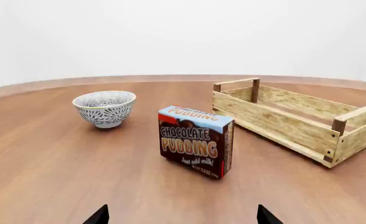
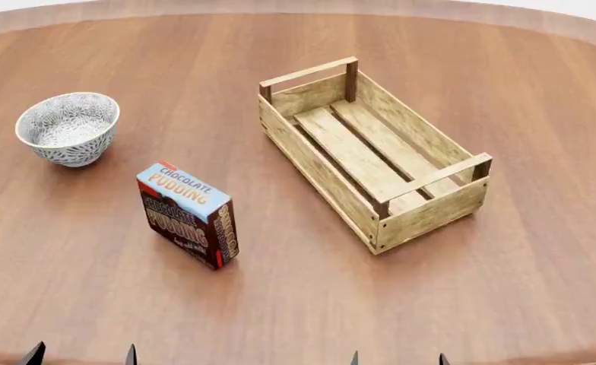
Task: Pick up the chocolate pudding and put it in the tray.
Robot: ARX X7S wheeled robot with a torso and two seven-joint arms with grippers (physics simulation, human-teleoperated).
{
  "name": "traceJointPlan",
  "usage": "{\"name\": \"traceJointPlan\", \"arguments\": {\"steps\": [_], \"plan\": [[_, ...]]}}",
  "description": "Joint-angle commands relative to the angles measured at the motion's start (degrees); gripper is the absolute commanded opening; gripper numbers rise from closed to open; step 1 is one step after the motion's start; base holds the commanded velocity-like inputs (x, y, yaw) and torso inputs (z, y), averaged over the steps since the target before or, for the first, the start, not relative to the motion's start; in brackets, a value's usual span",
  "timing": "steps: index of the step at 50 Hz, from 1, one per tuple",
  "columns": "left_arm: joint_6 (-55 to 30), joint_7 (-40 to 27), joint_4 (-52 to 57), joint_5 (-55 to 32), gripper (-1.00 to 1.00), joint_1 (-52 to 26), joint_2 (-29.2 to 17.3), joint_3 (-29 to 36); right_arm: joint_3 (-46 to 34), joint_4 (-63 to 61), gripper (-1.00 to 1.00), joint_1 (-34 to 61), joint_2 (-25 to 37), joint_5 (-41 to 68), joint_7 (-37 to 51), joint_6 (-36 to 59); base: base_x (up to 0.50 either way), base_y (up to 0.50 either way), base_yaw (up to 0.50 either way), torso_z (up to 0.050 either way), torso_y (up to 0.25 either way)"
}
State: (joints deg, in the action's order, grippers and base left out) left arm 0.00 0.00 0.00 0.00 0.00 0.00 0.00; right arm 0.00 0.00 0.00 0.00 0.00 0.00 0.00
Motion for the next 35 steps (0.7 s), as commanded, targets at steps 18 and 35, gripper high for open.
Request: {"name": "traceJointPlan", "arguments": {"steps": [18, 35], "plan": [[-9.51, -3.10, 18.33, -1.55, 1.00, 3.09, -3.80, 4.24, -4.34, -12.41, 1.00, -0.29, 4.35, 0.16, 2.26, 9.42, 0.01, 0.00, 0.00, 0.000, 0.000], [-9.07, -4.59, 18.49, -2.51, 1.00, 3.25, -5.03, 6.03, -6.02, -11.10, 1.00, 1.14, 4.96, 1.23, 3.76, 9.07, 0.26, 0.08, 0.00, 0.000, 0.000]]}}
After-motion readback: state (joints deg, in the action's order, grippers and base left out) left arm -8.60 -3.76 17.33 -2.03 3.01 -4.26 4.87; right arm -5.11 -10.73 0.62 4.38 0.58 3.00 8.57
